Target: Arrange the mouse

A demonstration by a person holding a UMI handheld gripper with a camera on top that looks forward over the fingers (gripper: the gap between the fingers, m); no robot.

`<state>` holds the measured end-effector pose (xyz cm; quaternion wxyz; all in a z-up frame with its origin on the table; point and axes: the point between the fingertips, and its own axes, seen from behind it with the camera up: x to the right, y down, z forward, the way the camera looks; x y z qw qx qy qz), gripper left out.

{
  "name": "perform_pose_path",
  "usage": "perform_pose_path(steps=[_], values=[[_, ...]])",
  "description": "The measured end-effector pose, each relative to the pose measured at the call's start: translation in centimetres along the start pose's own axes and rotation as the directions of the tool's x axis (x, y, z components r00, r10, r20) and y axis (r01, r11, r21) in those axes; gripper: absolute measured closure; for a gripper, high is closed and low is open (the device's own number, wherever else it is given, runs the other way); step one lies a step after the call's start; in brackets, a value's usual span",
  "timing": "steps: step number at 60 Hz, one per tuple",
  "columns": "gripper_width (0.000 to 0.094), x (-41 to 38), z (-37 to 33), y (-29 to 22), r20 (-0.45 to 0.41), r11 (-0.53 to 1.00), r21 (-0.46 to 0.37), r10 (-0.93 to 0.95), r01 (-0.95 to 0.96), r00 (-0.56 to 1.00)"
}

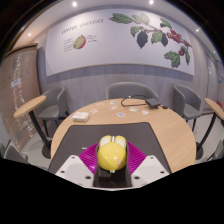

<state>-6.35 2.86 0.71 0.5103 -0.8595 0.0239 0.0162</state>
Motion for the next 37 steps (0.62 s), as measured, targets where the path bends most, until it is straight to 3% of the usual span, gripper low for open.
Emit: perform_pose_path(steps=[5,6,10,14,19,26,37], values=[[0.0559,0.5,0.6,1.8,-0.029,0.998,-0.05,-0.047,0.045,0.998],[0.056,0.4,1.1,1.5,-0.027,0.999,-0.019,-0.051,0.051,0.998],[0.0559,0.2,0.6,1.8,-0.02,0.997,-0.046,-0.063,0.062,0.998],[0.0501,0.3,0.8,1.7,0.007,0.995,-0.068,-0.074,0.074,0.997],[0.0385,0.1,0.5,1.9,0.066,0.991,-0.104,-0.075,0.082,0.995],[0.0069,1.1,-1.8,0.5,0.109,0.994,-0.08,-0.065,0.074,0.992],[0.0069,4.9,-8.2,-0.1,0.172,0.994,-0.046,-0.088,0.097,0.981]])
